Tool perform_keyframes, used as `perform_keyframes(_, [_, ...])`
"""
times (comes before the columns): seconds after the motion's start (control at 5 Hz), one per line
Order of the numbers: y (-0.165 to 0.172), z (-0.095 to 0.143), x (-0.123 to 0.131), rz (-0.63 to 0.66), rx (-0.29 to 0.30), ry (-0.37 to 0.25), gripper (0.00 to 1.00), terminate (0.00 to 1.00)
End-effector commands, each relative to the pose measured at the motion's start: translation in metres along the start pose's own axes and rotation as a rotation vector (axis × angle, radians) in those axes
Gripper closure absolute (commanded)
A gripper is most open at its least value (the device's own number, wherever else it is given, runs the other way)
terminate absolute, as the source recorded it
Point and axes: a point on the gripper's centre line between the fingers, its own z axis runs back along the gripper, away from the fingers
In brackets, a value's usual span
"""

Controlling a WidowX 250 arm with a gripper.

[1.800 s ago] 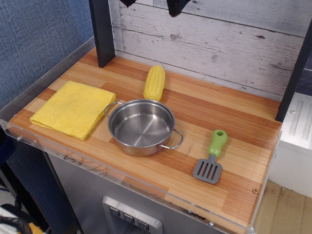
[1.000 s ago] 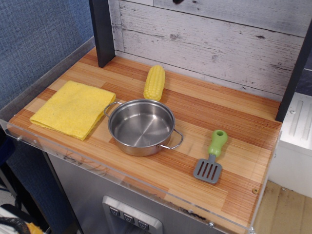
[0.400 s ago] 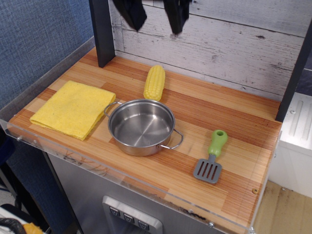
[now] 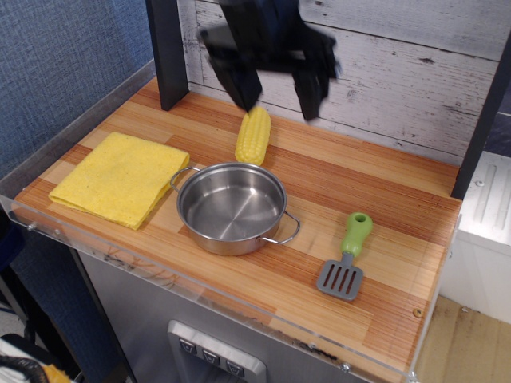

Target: Pick up the spatula on to the yellow piece of cloth.

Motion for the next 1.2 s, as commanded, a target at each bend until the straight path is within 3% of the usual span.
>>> perform_keyframes(0.0, [-0.026, -0.031, 0.001, 0.009, -0.007, -0.024, 0.00, 0.00])
perform_keyframes(0.6, [-0.053, -0.089, 0.008, -0.022, 0.000, -0.009, 0.00, 0.00])
perform_keyframes(1.0, [-0.068, -0.107, -0.012, -0.058, -0.003, 0.078, 0.00, 0.00])
